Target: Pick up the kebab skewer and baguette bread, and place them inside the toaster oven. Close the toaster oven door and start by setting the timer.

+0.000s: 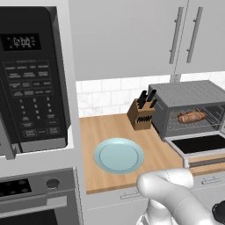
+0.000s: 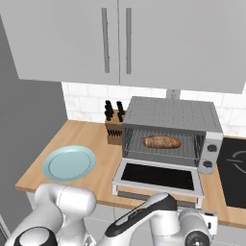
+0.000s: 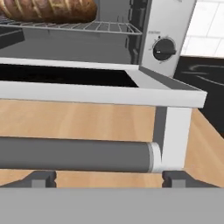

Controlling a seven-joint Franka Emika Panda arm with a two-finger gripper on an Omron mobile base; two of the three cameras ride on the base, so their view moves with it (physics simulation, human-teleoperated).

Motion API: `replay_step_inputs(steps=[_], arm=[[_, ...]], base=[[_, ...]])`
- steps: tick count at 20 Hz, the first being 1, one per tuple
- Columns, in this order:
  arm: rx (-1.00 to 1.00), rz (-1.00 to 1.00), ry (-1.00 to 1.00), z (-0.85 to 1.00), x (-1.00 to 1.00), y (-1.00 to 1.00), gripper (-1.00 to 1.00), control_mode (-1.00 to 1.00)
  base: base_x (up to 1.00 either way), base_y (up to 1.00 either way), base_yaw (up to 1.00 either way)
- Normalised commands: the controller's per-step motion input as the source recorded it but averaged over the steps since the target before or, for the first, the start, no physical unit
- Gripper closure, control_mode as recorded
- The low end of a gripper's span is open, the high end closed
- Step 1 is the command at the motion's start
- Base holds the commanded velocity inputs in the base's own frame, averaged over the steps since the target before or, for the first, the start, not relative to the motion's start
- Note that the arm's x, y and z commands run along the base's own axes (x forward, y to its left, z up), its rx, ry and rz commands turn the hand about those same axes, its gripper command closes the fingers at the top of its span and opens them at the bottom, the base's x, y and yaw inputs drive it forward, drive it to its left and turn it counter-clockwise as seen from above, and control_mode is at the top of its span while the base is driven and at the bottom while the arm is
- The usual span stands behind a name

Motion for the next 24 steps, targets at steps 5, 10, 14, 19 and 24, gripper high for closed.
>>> replay_step_inputs(steps=[5, 10, 14, 19, 24], arm=[[0.0, 0.0, -0.05, 0.31, 0.32, 0.02, -1.0, -1.0], [0.0, 0.0, -0.01, 0.06, 0.34, 0.04, -1.0, -1.0], [0.0, 0.0, -0.01, 0.17, 0.48, 0.07, -1.0, -1.0], [0.0, 0.0, -0.1, 0.61, 0.36, 0.01, -1.0, -1.0], [0.0, 0.0, -0.13, 0.72, 0.32, 0.0, -1.0, -1.0]], base=[[0.0, 0.0, 0.0], [0.0, 0.0, 0.0], [0.0, 0.0, 0.0], [0.0, 0.0, 0.0], [0.0, 0.0, 0.0]])
